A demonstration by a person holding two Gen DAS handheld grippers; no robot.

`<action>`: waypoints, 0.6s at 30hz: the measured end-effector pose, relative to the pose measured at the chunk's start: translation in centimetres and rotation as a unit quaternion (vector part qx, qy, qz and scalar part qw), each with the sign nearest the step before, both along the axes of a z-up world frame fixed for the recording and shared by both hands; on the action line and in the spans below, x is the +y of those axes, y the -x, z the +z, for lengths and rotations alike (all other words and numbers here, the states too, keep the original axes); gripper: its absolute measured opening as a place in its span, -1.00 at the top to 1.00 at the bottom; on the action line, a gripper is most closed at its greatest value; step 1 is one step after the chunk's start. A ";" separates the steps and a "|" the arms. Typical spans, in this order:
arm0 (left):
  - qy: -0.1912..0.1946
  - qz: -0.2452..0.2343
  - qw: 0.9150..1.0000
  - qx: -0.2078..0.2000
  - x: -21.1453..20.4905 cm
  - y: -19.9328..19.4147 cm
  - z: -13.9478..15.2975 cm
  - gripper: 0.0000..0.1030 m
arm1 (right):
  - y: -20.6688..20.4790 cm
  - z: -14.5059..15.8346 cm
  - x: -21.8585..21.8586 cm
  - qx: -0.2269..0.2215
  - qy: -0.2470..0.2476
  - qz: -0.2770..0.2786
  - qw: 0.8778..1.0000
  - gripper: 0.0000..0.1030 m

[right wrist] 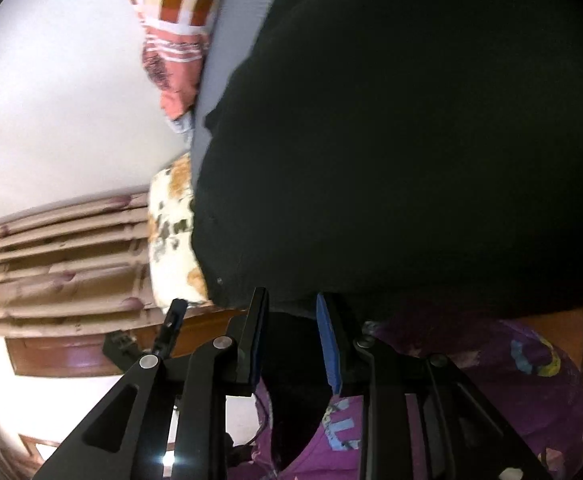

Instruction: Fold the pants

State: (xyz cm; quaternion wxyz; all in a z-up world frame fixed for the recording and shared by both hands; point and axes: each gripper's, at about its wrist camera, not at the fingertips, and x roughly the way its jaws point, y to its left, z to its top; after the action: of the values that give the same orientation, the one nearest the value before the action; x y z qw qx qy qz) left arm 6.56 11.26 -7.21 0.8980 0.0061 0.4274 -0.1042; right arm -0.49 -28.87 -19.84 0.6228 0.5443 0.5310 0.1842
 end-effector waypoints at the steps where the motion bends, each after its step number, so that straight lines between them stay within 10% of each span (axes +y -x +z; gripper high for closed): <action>1: 0.002 -0.001 1.000 0.003 -0.1 -0.1 -0.1 -0.43 | 0.1 -0.1 0.0 0.006 0.003 -0.005 1.000 0.55; 10: 0.018 -0.009 1.000 0.004 0.0 -0.1 0.0 -0.43 | 0.3 0.7 0.3 -0.010 0.053 -0.039 0.998 0.49; 13: 0.010 -0.013 1.000 0.003 -0.2 0.0 -0.1 -0.43 | -0.1 1.3 1.0 -0.024 0.092 -0.018 0.995 0.85; 18: 0.003 -0.002 1.000 0.006 0.4 -0.1 -0.2 -0.44 | 0.3 1.8 1.1 -0.035 0.099 -0.001 0.994 0.91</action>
State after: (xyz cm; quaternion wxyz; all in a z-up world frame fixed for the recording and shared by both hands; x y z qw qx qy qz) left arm 6.71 11.64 -7.42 0.8953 0.0037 0.4324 -0.1070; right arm -0.77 -27.76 -18.03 0.6918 0.4737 0.5241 0.1493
